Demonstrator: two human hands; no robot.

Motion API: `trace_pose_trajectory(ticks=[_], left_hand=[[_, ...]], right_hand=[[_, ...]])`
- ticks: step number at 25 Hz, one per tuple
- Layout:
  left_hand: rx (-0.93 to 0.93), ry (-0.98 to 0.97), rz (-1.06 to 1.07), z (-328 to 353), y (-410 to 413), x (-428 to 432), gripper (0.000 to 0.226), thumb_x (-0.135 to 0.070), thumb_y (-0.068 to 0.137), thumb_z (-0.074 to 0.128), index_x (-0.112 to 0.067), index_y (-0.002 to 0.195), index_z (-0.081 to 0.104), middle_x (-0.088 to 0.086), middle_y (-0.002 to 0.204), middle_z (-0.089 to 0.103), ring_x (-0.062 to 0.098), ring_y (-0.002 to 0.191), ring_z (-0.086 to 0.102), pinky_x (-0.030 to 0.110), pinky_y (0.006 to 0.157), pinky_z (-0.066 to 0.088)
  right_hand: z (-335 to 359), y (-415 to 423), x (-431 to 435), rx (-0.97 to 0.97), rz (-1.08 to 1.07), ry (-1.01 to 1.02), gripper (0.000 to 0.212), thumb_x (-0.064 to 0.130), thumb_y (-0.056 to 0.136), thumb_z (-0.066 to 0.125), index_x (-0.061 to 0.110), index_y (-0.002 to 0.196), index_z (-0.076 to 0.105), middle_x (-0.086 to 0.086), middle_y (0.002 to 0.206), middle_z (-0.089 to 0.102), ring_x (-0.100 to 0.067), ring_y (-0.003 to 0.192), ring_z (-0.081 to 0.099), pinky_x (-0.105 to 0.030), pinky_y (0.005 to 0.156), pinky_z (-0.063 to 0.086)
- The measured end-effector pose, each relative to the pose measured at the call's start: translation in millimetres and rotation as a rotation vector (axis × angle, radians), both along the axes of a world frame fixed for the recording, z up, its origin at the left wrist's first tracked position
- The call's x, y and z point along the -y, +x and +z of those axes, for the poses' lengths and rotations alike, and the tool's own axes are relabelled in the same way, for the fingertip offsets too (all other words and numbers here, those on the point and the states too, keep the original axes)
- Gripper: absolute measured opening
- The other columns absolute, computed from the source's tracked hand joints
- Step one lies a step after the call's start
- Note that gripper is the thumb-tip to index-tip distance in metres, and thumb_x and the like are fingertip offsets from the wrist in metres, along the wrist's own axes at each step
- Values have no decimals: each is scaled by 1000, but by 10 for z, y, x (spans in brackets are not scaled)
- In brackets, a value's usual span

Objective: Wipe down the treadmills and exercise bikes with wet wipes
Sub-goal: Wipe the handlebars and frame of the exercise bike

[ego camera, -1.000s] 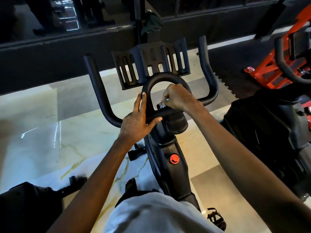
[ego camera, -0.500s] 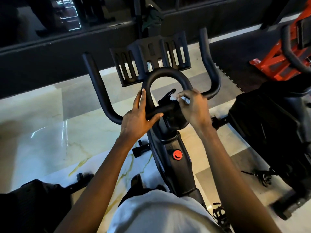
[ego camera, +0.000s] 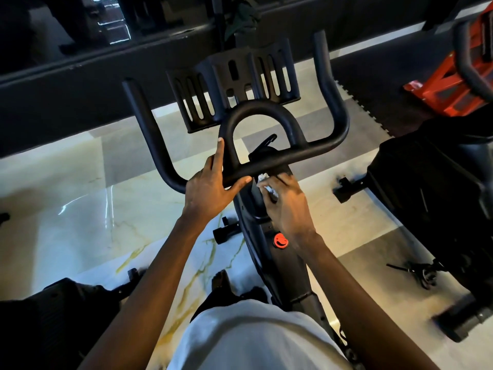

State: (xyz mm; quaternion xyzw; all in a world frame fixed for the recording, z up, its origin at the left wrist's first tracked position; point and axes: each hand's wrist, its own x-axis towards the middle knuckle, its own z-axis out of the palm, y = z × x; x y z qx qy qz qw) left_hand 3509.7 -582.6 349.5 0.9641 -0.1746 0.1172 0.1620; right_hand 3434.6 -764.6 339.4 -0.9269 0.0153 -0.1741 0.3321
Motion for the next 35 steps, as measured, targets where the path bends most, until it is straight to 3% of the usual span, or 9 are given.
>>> trace_pose_trajectory(ticks=[5,9,14,19,22,24,28,32,35], left_hand=[[-21,-33,2,31,-17,12,100,-77,88,47,-22,162,8,10,132,61,36,106,68,47,77,57],[-4,-38,7,32,-41,30,100,-76,88,49,-21,161,9,10,130,63,36,106,68,47,79,57],[-18,-33,20,33,-23,36,102,-81,86,44,-22,161,8,11,130,62,36,105,68,47,78,58],[-77,-51,27,64,-47,45,102,-79,86,49,-25,161,5,10,138,59,35,110,67,47,84,58],[-210,-100,35,120,-23,23,96,-77,88,49,-31,160,6,4,150,51,32,123,61,50,94,54],[-285,-259,5,181,40,-49,77,-70,93,47,-37,156,18,0,145,55,27,116,65,49,93,56],[-28,-449,16,397,381,-270,33,-33,103,55,-16,131,61,5,122,61,11,85,63,39,81,60],[178,-344,79,749,1001,-668,22,-23,102,53,-17,120,65,6,115,67,19,97,64,38,94,52],[177,-136,147,905,1406,-885,27,-29,101,54,-19,124,64,2,118,71,21,116,63,38,113,24]], right_hand=[[35,-45,173,-49,160,-55,14,16,90,71,20,102,76,3,104,66,-19,100,59,-31,78,54],[55,-53,480,-61,-6,114,12,21,90,73,26,101,75,6,101,69,-8,87,63,-21,82,54],[82,2,438,-39,-213,188,21,14,95,65,19,114,74,0,108,69,-12,93,64,-3,81,40],[-44,-200,282,16,-95,46,24,15,94,67,18,116,75,4,115,66,-17,108,59,-30,91,55],[94,-107,285,-2,-49,131,18,18,93,70,23,109,77,5,107,69,-8,95,65,-22,88,55],[273,66,269,37,-48,263,17,21,94,70,24,110,76,8,108,70,0,93,65,-14,89,51],[597,605,191,171,-71,315,12,23,95,68,22,107,71,12,105,64,1,93,63,-9,86,47],[796,1208,-86,197,28,304,10,22,94,69,20,104,67,6,104,67,-2,92,63,-13,79,51],[869,1553,-368,153,87,310,7,16,92,70,17,99,69,7,101,69,0,90,64,-8,77,49]])
